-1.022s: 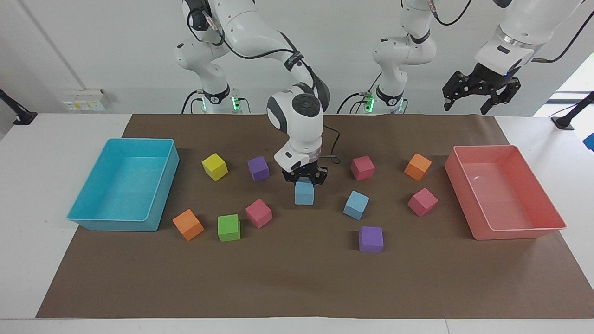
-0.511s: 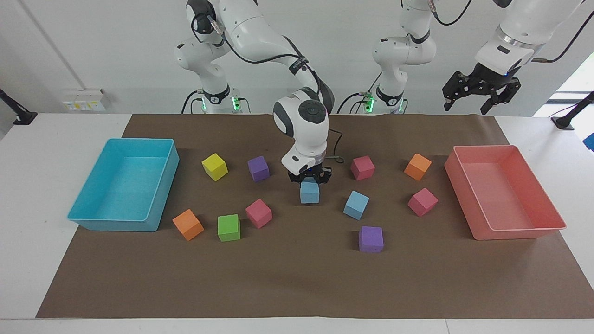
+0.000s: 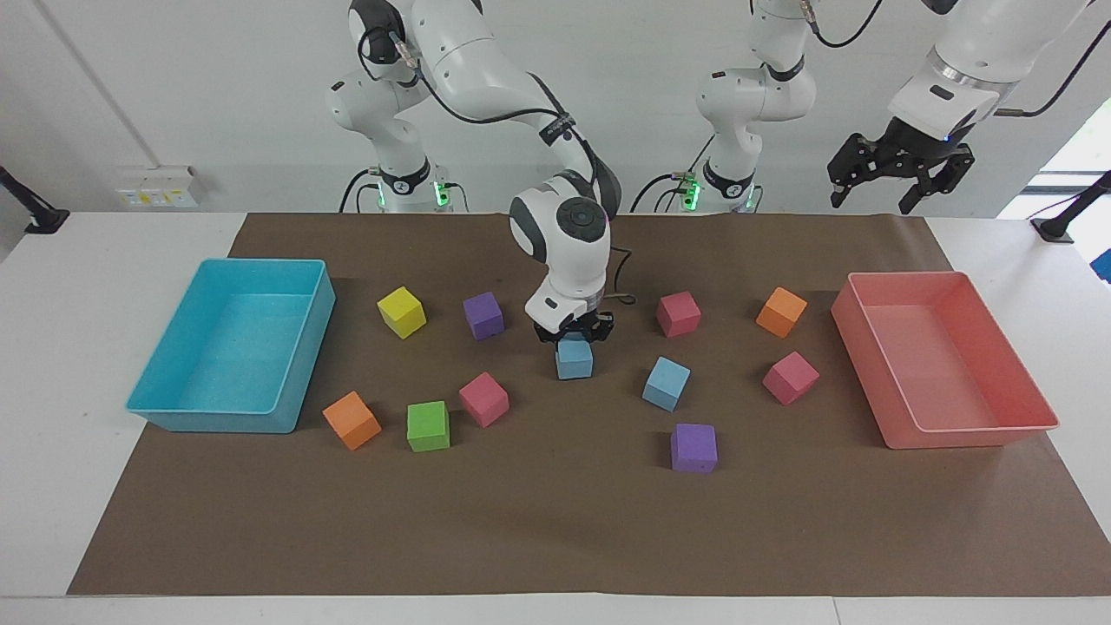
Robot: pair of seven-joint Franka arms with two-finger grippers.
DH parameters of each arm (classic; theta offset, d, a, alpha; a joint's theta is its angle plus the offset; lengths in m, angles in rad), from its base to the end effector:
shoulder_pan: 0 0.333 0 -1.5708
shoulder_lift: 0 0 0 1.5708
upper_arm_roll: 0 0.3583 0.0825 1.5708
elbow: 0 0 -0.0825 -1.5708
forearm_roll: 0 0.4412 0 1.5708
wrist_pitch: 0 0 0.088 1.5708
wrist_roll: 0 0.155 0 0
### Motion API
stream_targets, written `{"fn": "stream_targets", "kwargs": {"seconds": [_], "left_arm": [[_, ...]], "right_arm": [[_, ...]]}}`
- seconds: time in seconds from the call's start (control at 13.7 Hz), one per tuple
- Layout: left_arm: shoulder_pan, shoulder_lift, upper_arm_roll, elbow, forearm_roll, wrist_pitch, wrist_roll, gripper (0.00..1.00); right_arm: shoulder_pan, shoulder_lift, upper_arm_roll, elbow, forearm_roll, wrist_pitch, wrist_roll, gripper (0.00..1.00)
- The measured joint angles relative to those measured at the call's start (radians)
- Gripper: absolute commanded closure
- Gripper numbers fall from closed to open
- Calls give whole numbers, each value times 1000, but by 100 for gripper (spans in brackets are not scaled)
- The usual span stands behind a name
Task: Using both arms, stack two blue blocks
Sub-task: 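Carry the light blue cube to the table center and set it down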
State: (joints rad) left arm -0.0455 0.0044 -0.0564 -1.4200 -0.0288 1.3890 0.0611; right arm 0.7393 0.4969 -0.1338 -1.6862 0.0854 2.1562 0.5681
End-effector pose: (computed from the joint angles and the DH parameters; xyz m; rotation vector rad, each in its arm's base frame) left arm 0.5874 -0.0649 0.6790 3.1022 -0.2607 -0.0560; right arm 0.5968 0.4308 0.2680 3.1351 0.0074 -0.0342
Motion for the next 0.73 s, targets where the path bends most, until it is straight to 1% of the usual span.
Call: {"fn": "stream_targets", "kwargs": {"seconds": [0.44, 0.51, 0.58, 0.66, 0.73], "left_arm": [[0, 0, 0, 0, 0, 33, 0, 0], [0, 0, 0, 0, 0, 37, 0, 0], [0, 0, 0, 0, 0, 44, 0, 0], [0, 0, 0, 0, 0, 52, 0, 0], [0, 0, 0, 0, 0, 58, 0, 0]], "right_arm": [[0, 0, 2, -12, 9, 2, 0, 100], [0, -1, 2, -14, 9, 2, 0, 81], [0, -1, 2, -14, 9, 2, 0, 33], [0, -1, 2, -15, 9, 2, 0, 0], [0, -1, 2, -16, 9, 2, 0, 0]]}}
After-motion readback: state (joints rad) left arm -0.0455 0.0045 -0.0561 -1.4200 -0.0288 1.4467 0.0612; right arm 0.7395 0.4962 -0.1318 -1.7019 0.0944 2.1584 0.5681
